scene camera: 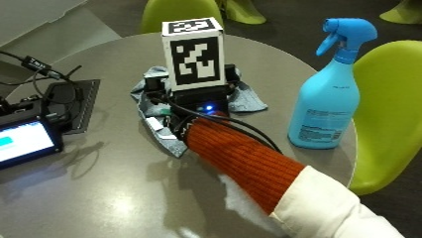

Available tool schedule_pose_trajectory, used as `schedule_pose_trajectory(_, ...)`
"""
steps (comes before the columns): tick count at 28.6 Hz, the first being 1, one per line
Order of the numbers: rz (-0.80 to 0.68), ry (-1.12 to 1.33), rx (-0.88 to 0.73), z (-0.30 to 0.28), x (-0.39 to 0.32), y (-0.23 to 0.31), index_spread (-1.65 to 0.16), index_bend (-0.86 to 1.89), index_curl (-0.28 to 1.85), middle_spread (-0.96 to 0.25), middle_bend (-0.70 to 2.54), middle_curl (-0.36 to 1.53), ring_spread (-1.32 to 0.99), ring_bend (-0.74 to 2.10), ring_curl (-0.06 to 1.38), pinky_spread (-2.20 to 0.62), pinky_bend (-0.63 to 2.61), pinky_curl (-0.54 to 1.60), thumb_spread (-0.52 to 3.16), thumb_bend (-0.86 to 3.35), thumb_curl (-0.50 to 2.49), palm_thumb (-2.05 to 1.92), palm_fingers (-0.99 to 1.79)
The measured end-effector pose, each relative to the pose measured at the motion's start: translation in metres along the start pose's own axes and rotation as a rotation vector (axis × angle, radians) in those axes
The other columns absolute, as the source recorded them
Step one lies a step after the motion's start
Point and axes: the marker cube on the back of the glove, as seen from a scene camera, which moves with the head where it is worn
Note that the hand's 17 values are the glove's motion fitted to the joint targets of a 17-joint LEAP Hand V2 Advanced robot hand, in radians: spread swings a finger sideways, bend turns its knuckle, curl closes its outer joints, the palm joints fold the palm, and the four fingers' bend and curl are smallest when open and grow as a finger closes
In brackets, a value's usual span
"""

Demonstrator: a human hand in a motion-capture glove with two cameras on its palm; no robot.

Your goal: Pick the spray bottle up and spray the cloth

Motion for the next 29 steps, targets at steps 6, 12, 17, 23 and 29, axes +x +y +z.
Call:
schedule_pose_trajectory(6, -0.013, -0.004, -0.005, 0.0, -0.004, -0.001, -0.11, 0.15, 0.16, 0.04, 0.29, 0.16, -0.03, 0.48, 0.19, -0.06, 0.44, 0.2, 0.63, 0.49, 0.19, 0.7, 0.82)
schedule_pose_trajectory(12, -0.034, -0.029, 0.0, -0.006, -0.009, 0.002, -0.14, 0.14, 0.2, 0.05, 0.28, 0.22, -0.02, 0.48, 0.25, -0.05, 0.44, 0.26, 0.84, 0.49, 0.25, 0.72, 0.74)
schedule_pose_trajectory(17, -0.074, -0.073, 0.036, -0.026, -0.01, 0.016, -0.15, 0.14, 0.22, 0.06, 0.26, 0.25, -0.02, 0.48, 0.28, -0.06, 0.44, 0.29, 0.96, 0.47, 0.28, 0.73, 0.72)
schedule_pose_trajectory(23, -0.125, -0.136, 0.099, -0.05, -0.003, 0.04, -0.15, 0.14, 0.24, 0.06, 0.25, 0.28, -0.02, 0.47, 0.3, -0.06, 0.45, 0.33, 1.04, 0.45, 0.32, 0.74, 0.71)
schedule_pose_trajectory(29, -0.17, -0.449, 0.321, -0.05, 0.066, 0.069, -0.15, 0.14, 0.26, 0.06, 0.26, 0.31, -0.02, 0.46, 0.32, -0.06, 0.43, 0.35, 1.08, 0.41, 0.35, 0.75, 0.72)
